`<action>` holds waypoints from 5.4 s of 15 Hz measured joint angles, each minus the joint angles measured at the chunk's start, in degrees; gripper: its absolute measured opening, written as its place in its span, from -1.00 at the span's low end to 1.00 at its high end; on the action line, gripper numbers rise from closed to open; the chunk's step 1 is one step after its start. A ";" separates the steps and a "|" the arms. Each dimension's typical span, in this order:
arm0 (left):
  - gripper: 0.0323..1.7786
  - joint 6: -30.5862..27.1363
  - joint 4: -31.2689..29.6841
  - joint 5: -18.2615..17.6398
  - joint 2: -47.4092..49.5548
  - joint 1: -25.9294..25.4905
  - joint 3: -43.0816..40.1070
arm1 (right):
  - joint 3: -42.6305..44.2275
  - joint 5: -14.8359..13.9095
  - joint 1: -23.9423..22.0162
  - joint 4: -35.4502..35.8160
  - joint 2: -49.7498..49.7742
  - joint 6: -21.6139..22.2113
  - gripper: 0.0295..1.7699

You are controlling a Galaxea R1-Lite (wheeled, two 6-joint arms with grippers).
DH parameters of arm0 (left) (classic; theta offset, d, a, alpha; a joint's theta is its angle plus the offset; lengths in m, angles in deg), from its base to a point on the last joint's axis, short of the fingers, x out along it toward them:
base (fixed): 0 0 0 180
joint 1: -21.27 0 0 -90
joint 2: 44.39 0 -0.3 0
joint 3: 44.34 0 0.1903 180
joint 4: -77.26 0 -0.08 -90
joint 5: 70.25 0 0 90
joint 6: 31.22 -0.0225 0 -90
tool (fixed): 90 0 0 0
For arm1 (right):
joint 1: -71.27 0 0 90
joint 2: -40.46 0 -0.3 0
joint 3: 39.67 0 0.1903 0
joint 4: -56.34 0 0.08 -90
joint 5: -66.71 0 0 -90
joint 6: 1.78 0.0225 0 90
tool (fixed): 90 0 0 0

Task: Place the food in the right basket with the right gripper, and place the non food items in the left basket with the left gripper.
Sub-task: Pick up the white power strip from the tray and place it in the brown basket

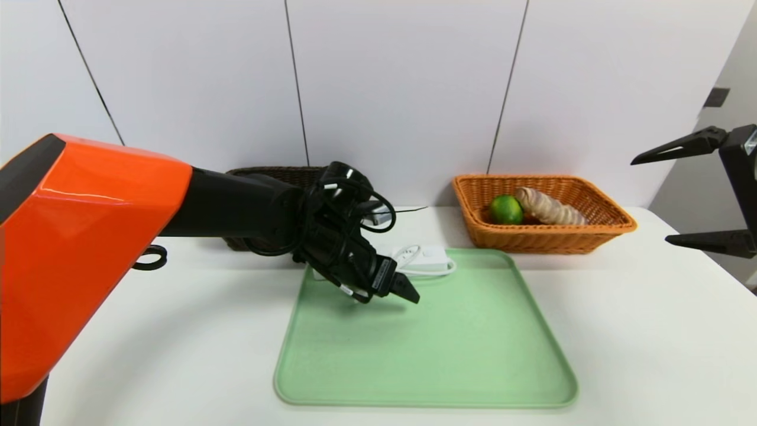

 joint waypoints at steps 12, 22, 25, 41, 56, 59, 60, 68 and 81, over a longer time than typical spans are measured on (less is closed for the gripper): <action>0.90 0.49 -0.85 -0.02 -1.11 0.22 0.02 | 0.52 0.02 -0.09 0.67 -0.02 -0.07 0.93; -0.89 1.43 -0.63 -0.44 -2.38 0.28 0.00 | 0.52 0.83 -0.09 0.23 1.12 -0.09 0.93; -0.89 2.86 -2.68 -0.52 -2.46 0.24 -0.55 | 0.41 0.91 -0.01 0.22 1.34 -0.07 0.93; -0.89 3.77 8.96 -2.60 19.53 6.78 0.20 | -1.44 2.04 0.00 0.37 2.28 -0.05 0.93; -0.89 -50.24 11.72 4.50 26.17 -21.03 8.30 | -4.25 1.71 -0.09 0.22 3.96 0.45 0.93; -0.89 -52.83 11.74 4.16 21.97 -23.81 10.20 | -4.39 1.54 -0.11 0.28 3.96 0.24 0.93; -0.89 -52.86 11.76 4.05 20.42 -24.20 11.19 | -4.39 1.51 -0.15 0.26 3.91 0.22 0.93; -0.89 -51.24 14.43 4.55 9.47 -27.21 18.49 | -4.19 1.49 -1.63 0.52 2.94 -0.16 0.93; -0.89 -51.32 13.62 6.81 2.41 -28.22 22.05 | -4.06 1.43 -1.66 0.26 3.25 -0.33 0.93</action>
